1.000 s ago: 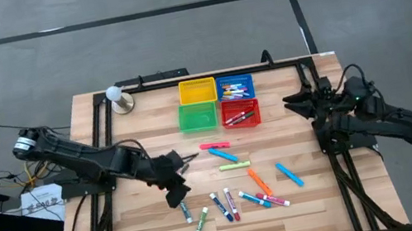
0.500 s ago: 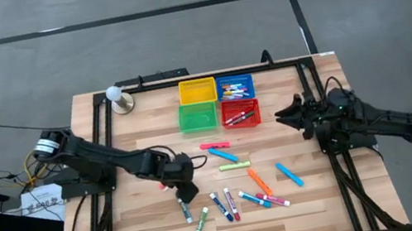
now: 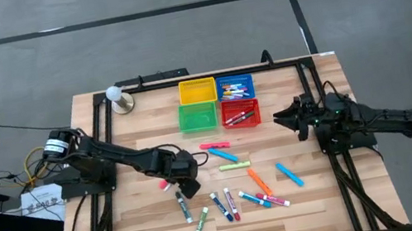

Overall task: Pick & Place Markers
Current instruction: Put the small blue marker pen into the red bin

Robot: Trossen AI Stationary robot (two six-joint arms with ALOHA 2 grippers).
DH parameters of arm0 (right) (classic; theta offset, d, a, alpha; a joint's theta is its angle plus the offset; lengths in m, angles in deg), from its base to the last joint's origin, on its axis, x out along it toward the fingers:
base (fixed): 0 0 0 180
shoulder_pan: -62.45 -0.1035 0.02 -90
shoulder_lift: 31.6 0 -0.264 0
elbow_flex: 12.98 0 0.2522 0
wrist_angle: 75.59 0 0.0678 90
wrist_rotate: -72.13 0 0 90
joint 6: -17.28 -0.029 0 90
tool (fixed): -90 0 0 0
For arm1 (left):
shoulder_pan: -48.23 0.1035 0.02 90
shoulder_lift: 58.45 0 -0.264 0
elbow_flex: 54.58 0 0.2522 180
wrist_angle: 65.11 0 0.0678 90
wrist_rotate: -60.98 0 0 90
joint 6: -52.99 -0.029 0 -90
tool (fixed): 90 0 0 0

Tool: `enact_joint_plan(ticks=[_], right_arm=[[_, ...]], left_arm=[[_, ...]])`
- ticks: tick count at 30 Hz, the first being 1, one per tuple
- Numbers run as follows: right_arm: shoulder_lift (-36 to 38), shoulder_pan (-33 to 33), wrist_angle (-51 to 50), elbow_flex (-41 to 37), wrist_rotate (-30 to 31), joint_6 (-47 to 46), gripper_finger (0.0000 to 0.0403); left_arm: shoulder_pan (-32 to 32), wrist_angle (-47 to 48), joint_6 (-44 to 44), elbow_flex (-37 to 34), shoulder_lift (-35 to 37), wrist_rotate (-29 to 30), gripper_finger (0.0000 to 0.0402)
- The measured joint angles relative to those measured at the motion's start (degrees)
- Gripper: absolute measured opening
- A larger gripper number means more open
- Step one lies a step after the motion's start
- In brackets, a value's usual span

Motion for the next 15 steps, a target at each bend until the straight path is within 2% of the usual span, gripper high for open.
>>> enact_joint_plan(ticks=[15], right_arm=[[0.0,-0.03,-0.02,0.0,0.17,-0.02,0.0129]], left_arm=[[3.72,-0.88,-1.44,-4.54,0.02,1.24,0.018]])
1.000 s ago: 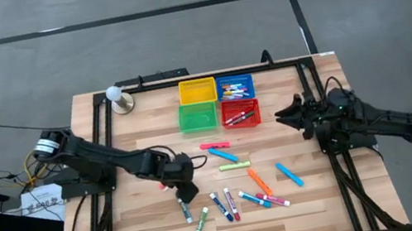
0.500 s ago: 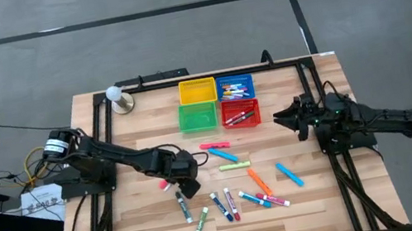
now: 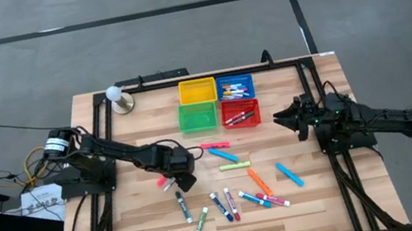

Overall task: Pick & Place Markers
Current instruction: Put the small blue marker pen into the red bin

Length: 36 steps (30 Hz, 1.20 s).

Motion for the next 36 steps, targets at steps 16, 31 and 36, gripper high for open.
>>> enact_joint_plan(ticks=[16,31,36], right_arm=[[0.0,0.02,0.0,0.0,0.07,0.0,0.0129],[0.0,0.02,0.03,0.02,0.12,-1.54,0.0129],[-0.02,0.02,0.0,0.02,0.15,-2.58,0.0129]], left_arm=[[-0.22,-2.58,1.51,-0.91,0.0,-0.33,0.0179],[-0.22,-3.0,1.48,-0.99,-3.41,-1.3,0.0179],[-0.25,-2.52,1.31,-0.82,-5.35,-1.43,0.0179]])
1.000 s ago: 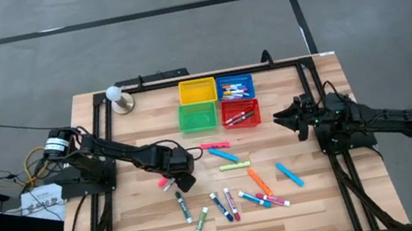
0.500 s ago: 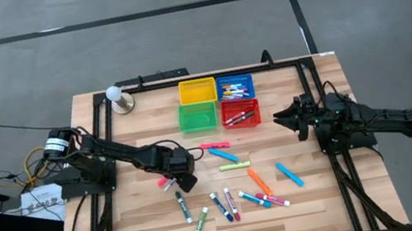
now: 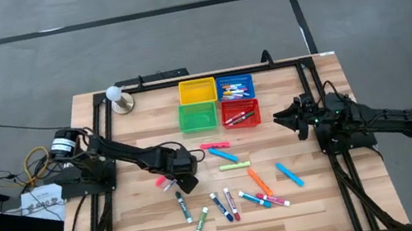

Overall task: Pick & Place Markers
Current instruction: Put the small blue marker pen into the red bin

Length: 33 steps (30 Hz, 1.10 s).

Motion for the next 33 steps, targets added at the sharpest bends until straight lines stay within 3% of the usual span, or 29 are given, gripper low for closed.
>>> enact_joint_plan(ticks=[7,22,33], right_arm=[[0.02,0.0,0.0,0.0,0.02,0.0,0.0129],[0.02,0.0,-0.02,0.0,0.02,0.04,0.0129],[0.02,0.0,-0.07,0.0,0.04,0.07,0.0129]], left_arm=[[0.0,-0.32,-0.01,-0.15,0.06,0.04,0.016],[-0.06,-1.2,0.13,-0.19,-0.11,-0.11,0.004],[0.69,-1.64,-1.36,-0.54,2.44,-0.51,0.0047]])
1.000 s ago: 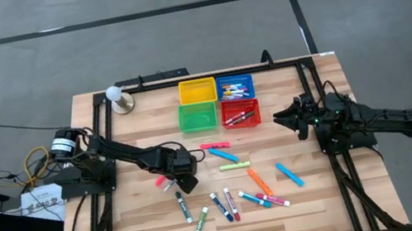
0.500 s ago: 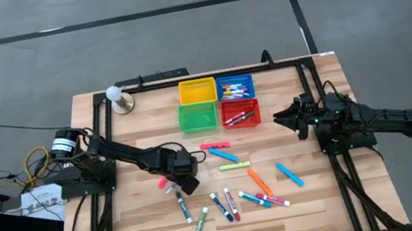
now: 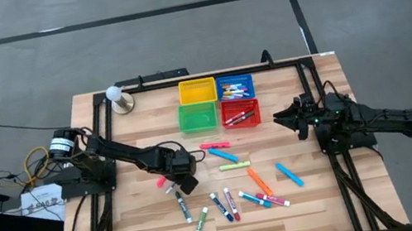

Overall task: Pick & Place Markers
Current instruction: Put the small blue marker pen into the red bin

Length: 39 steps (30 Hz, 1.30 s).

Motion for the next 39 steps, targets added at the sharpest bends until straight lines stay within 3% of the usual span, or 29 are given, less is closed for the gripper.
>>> enact_joint_plan(ticks=[13,19,28,39], right_arm=[[0.0,0.0,-0.09,0.0,0.04,0.01,0.0129],[0.0,0.0,-0.09,0.0,0.04,0.01,0.0129],[0.0,0.0,-0.11,0.0,0.11,0.01,0.0129],[-0.02,0.39,8.3,0.05,6.05,0.0,0.0129]], left_arm=[[4.35,-0.83,-0.61,-0.06,19.78,0.77,0.0047],[4.3,-11.68,-3.19,0.0,26.86,0.51,0.0047],[4.6,-31.08,-8.12,0.13,27.96,0.25,0.0044],[8.58,-39.6,-8.54,0.22,24.45,-0.09,0.0045]])
